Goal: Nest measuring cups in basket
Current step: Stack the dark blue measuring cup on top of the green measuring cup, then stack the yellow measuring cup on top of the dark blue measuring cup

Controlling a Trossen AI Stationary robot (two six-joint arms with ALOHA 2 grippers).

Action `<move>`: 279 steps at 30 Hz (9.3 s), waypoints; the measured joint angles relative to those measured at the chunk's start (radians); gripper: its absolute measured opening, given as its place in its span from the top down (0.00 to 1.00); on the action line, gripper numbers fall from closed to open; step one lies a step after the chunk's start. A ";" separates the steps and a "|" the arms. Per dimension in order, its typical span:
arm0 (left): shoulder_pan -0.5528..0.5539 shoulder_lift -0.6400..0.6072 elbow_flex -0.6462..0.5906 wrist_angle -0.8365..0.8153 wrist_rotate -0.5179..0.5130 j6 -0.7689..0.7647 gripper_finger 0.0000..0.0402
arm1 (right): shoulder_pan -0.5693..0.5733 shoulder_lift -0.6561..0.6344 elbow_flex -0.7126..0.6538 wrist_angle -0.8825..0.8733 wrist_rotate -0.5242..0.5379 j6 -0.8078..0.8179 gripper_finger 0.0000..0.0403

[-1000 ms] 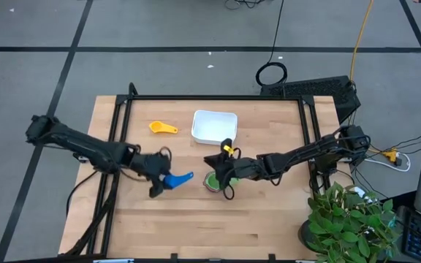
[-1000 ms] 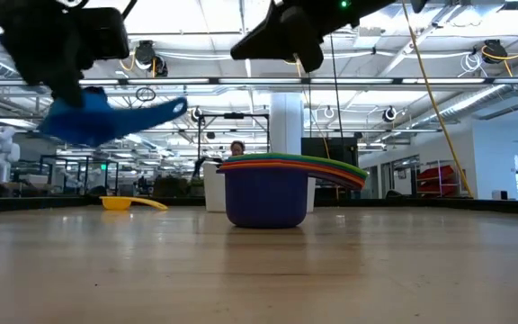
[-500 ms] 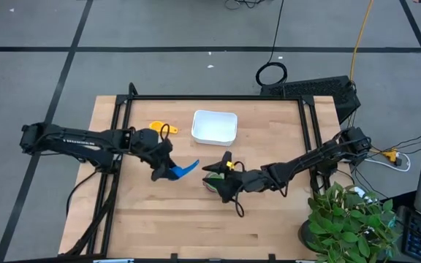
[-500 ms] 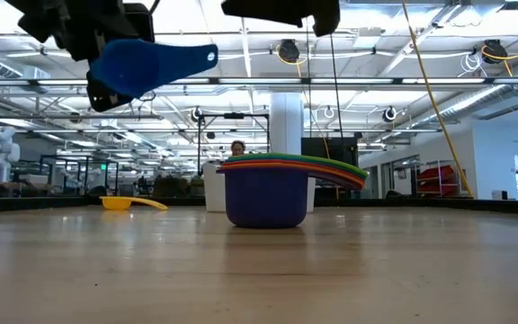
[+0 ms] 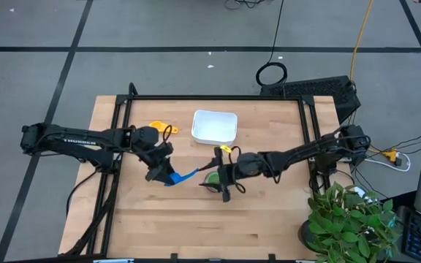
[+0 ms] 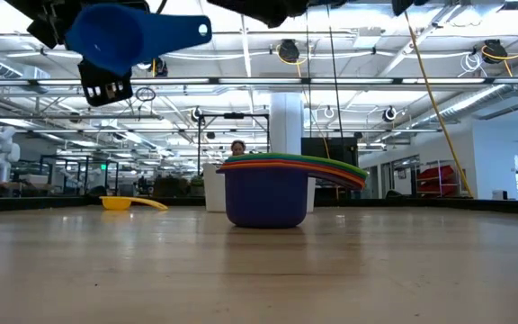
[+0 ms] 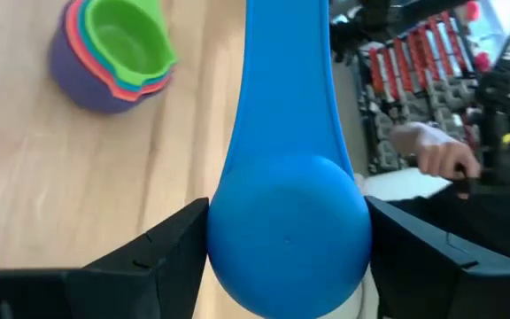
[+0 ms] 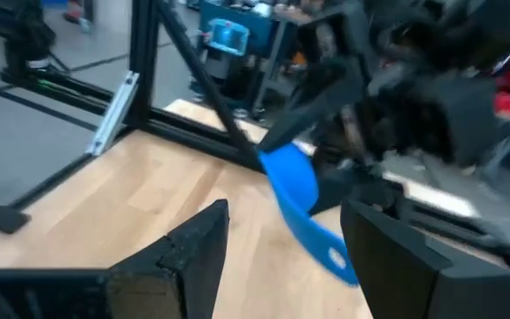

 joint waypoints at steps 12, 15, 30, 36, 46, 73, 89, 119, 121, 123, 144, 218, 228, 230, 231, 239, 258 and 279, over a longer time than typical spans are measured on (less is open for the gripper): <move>-0.009 0.000 0.000 0.033 0.024 -0.007 0.35 | -0.059 0.008 0.000 0.010 -0.071 0.070 0.48; -0.016 0.000 0.000 0.057 0.024 -0.017 0.35 | -0.061 0.008 0.000 0.005 -0.071 0.076 0.48; -0.023 0.039 0.001 0.154 0.006 -0.040 0.35 | -0.065 0.008 0.000 0.017 -0.100 0.097 0.53; -0.023 0.093 0.001 0.186 0.008 -0.033 0.35 | -0.067 0.008 0.000 -0.006 -0.102 0.085 0.67; -0.022 0.111 0.000 0.213 0.021 -0.030 0.35 | -0.074 0.006 0.000 -0.065 -0.201 0.082 0.98; -0.022 0.109 0.000 0.235 0.034 -0.024 0.35 | -0.091 0.008 0.000 -0.092 -0.217 0.043 0.92; 0.052 -0.010 0.000 0.147 0.036 0.163 0.04 | -0.096 0.000 -0.001 -0.095 -0.281 0.294 1.00; 0.121 -0.212 0.000 -0.155 -0.263 0.428 0.52 | -0.054 -0.288 -0.774 0.544 0.007 1.375 1.00; 0.121 -0.212 0.000 -0.146 -0.263 0.428 0.54 | -0.036 -0.276 -0.764 0.551 0.007 1.375 1.00; 0.121 -0.212 0.000 -0.137 -0.264 0.428 0.55 | -0.022 -0.269 -0.743 0.562 0.005 1.375 1.00; 0.121 -0.212 0.000 -0.119 -0.265 0.418 0.61 | 0.060 -0.105 -0.663 0.581 0.036 1.443 1.00; 0.313 -0.089 0.000 -0.334 -0.394 0.521 0.57 | -0.082 -0.121 -0.718 0.904 -0.256 1.338 0.51; 0.487 0.133 0.000 -0.422 -0.645 0.748 0.57 | -0.186 -0.121 -0.718 0.903 -0.259 1.280 0.51; 0.507 0.176 0.007 -0.429 -0.673 0.799 0.55 | -0.198 -0.121 -0.718 0.904 -0.276 1.267 0.51; 0.514 0.194 0.015 -0.427 -0.687 0.815 0.53 | -0.205 -0.121 -0.718 0.903 -0.283 1.263 0.51; 0.509 0.287 0.146 -0.481 -0.792 1.014 0.37 | -0.241 -0.121 -0.718 0.904 -0.313 1.237 0.51; 0.626 0.528 0.201 -0.595 -0.826 1.273 0.43 | -0.240 -0.121 -0.718 0.903 -0.364 1.180 0.51; 0.470 0.445 0.320 -0.825 -0.726 0.805 0.96 | -0.240 -0.119 -0.718 0.790 -0.278 1.132 0.51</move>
